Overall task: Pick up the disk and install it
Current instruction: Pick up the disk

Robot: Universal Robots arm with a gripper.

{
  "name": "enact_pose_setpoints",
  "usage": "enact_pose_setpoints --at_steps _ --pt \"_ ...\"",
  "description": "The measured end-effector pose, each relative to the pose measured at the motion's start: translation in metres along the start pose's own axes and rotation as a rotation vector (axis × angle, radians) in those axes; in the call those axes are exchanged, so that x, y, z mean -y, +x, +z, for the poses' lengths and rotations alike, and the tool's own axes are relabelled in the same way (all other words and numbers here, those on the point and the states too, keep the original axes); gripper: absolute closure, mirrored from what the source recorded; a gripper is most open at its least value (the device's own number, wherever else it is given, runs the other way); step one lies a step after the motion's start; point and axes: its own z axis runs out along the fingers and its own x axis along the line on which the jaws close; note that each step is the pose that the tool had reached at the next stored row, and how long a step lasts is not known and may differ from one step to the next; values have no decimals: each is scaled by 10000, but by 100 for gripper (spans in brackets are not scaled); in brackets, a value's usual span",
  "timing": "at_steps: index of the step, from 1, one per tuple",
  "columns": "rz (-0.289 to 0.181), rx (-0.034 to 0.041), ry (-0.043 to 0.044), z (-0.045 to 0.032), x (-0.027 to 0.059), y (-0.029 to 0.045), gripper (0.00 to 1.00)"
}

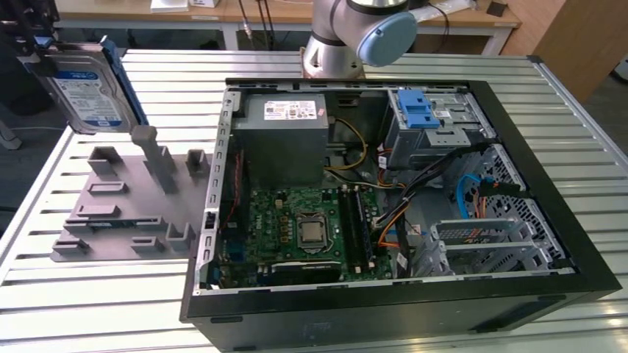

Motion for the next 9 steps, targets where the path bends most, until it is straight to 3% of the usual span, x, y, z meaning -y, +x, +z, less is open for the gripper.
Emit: enact_pose_setpoints --at_steps 3,9 --pt "0 0 37 -20 1 -1 64" --pt "0 4 64 -144 0 -2 64"
